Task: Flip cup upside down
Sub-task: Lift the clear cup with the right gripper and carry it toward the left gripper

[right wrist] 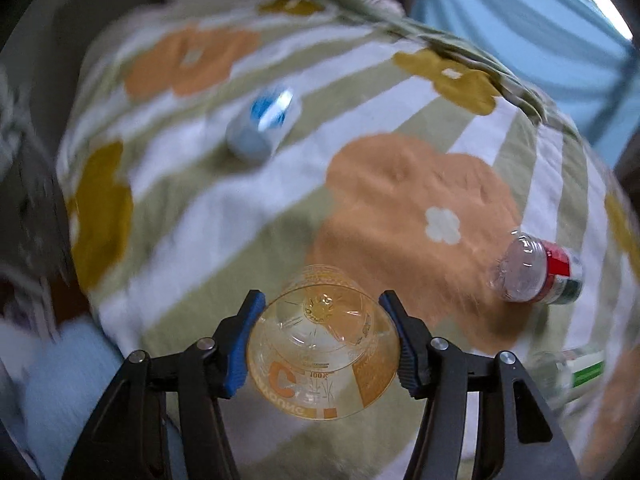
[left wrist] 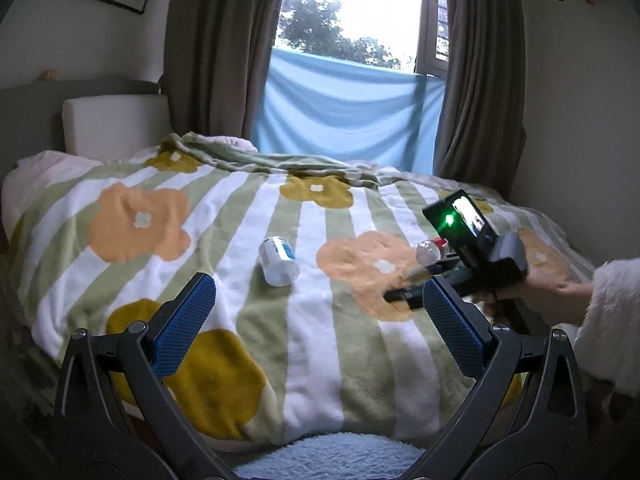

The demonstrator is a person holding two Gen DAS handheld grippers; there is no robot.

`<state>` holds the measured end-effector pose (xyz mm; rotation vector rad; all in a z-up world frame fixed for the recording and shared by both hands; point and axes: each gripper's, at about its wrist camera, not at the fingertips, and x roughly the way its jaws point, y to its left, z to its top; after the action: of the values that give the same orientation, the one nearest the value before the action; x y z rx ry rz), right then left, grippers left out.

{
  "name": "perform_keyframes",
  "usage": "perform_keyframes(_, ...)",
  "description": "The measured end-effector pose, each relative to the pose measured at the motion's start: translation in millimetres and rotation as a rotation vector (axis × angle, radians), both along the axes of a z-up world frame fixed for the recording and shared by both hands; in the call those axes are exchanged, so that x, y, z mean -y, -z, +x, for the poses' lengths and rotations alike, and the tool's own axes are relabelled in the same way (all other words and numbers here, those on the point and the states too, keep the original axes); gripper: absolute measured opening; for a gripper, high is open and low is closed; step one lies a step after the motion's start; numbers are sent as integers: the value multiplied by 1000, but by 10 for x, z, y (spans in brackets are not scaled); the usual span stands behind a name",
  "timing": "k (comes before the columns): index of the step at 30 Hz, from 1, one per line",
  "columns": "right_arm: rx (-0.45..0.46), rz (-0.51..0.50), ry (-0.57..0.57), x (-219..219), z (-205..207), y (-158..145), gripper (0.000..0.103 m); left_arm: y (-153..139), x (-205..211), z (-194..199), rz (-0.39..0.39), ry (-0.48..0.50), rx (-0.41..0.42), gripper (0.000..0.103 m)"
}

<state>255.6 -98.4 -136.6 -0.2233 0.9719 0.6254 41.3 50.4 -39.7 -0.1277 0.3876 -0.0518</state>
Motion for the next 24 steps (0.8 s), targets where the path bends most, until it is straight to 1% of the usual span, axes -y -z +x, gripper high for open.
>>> perform_keyframes(3,1,69,38,-76,119,3,55,-9,34,-20,15,2,1,103)
perform_keyframes(5,-39,116,60,-68,207,104,55,-10,41,-34,29,0,2,103)
perform_keyframes(8,-118,140,82,3,286,312,55,-14,28,-30,31,1,3,103)
perform_keyframes(11,-148,171,74,108,254,382,55,0,33,-16,24,8,-3,103)
perform_keyframes(16,-155,125,34,190,87,405,55,30,81,35,22,31,-22,103)
perform_keyframes(19,-165,72,-6,200,16,463,55,24,115,36,33,39,-23,103)
perform_keyframes(20,-156,49,-19,208,-23,486,55,18,120,39,34,41,-23,103)
perform_keyframes(22,-137,38,-31,214,-58,468,56,19,127,51,30,48,-29,103)
perform_keyframes(24,-122,16,-32,198,-62,439,56,26,127,88,11,61,-49,103)
